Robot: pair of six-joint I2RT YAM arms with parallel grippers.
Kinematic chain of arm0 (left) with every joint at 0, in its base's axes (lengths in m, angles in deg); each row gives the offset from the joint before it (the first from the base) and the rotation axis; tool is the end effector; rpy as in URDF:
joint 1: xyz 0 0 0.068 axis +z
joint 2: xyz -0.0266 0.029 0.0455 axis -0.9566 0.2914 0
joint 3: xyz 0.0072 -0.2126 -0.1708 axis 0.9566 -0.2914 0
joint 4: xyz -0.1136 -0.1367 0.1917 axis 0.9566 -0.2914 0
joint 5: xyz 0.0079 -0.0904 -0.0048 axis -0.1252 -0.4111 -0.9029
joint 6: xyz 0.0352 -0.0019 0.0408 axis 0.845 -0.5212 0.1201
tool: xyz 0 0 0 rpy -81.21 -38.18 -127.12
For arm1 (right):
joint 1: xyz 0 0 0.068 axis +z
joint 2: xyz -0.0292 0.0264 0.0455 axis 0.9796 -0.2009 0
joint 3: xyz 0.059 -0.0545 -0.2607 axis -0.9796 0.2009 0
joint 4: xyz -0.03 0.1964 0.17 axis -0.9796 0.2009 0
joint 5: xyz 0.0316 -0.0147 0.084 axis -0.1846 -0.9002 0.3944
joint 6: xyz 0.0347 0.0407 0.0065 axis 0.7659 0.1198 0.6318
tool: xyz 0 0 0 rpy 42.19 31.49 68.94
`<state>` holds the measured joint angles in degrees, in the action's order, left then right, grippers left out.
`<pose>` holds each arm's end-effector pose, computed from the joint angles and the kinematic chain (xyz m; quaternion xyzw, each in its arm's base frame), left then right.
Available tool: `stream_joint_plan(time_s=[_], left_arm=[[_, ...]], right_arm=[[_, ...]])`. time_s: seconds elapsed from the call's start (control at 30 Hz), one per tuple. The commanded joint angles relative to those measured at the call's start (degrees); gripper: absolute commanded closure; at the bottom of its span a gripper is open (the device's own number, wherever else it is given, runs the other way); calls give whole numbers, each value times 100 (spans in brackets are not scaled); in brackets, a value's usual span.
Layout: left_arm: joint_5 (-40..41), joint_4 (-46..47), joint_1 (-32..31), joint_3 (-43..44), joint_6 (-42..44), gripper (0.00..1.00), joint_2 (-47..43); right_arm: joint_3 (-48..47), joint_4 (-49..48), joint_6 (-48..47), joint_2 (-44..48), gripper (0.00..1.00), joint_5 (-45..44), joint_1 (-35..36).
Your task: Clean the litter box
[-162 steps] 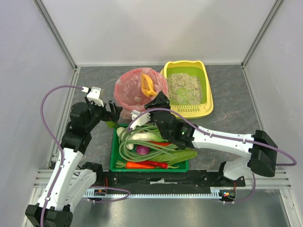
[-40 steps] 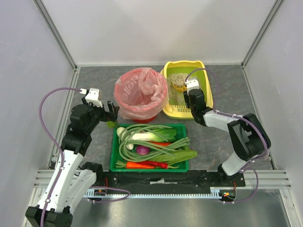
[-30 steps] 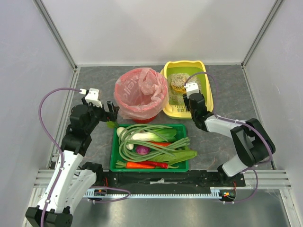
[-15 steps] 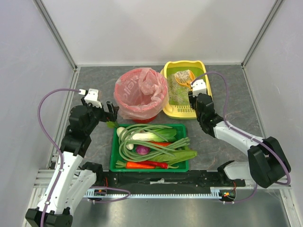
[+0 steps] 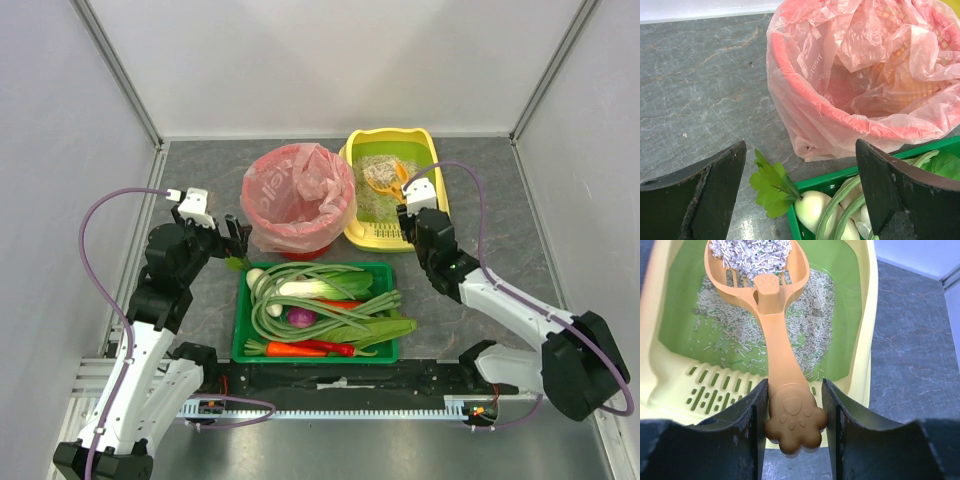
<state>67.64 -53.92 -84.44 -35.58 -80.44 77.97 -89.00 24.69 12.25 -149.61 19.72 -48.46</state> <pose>0.1549 -0.0351 0.3240 0.0809 0.7775 -0.1268 0.6106 0.2365 0.1179 0.2469 -0.0698 0.7981 -0.0328 0.5976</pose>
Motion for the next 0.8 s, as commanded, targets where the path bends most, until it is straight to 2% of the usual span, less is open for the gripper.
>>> stream_joint_plan(time_s=[0.0,0.17,0.27,0.4,0.5,0.6,0.67,0.77], left_arm=[[-37,199,-14,1,210,4,-38],[-46,208,-31,-8,201,4,-30],[-11,199,-31,-8,219,4,-30],[-20,208,-31,-8,219,4,-3],[-107,199,-40,1,192,4,58],[-82,199,-49,1,192,4,32],[-20,199,-49,-8,210,4,14],[24,199,-40,-17,227,4,23]], right_arm=[[63,-190,59,205,100,-284,81],[-174,-420,50,-287,100,-154,-130],[-148,-59,295,17,100,-65,-8],[291,-207,419,450,100,-337,63],[47,-366,68,126,100,-558,-68],[-130,-306,76,-121,100,-270,-104],[26,-50,252,141,100,-381,115],[378,-277,209,546,100,-636,230]])
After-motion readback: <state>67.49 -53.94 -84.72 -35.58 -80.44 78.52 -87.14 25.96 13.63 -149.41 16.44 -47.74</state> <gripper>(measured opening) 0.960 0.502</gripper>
